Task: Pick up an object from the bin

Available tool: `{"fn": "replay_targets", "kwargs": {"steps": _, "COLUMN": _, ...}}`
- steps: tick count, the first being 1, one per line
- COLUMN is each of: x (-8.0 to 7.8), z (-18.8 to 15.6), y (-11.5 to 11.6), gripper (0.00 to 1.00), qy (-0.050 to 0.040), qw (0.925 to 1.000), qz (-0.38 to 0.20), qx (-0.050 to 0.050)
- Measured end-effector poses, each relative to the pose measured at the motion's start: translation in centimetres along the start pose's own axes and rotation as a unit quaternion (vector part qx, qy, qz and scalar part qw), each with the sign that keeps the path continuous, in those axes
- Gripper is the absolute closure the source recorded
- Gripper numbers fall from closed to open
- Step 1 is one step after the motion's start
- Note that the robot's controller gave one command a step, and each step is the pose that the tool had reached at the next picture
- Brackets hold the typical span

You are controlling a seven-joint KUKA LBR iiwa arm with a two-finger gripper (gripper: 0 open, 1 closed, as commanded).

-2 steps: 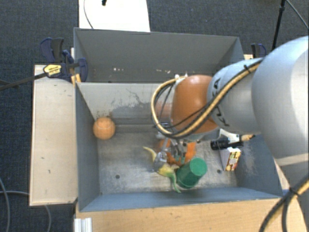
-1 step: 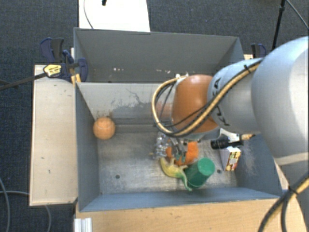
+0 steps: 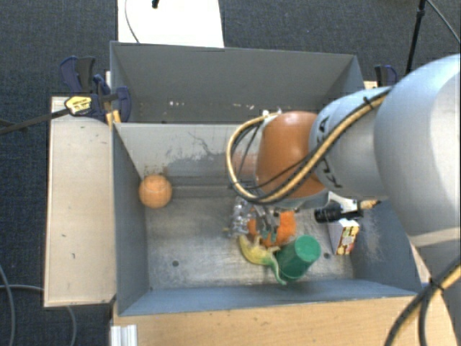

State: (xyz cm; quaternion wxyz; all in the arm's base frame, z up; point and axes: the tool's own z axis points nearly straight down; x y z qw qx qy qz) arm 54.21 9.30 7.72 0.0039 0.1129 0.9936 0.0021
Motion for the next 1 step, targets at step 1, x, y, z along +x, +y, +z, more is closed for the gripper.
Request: {"fn": "replay_targets", "kwargs": {"steps": 1, "x": 0.01, "z": 0.00, "y": 0.00, "gripper": 1.00, "qy": 0.0000, "qw": 1.0000, "qz": 0.002, "qx": 0.000}}
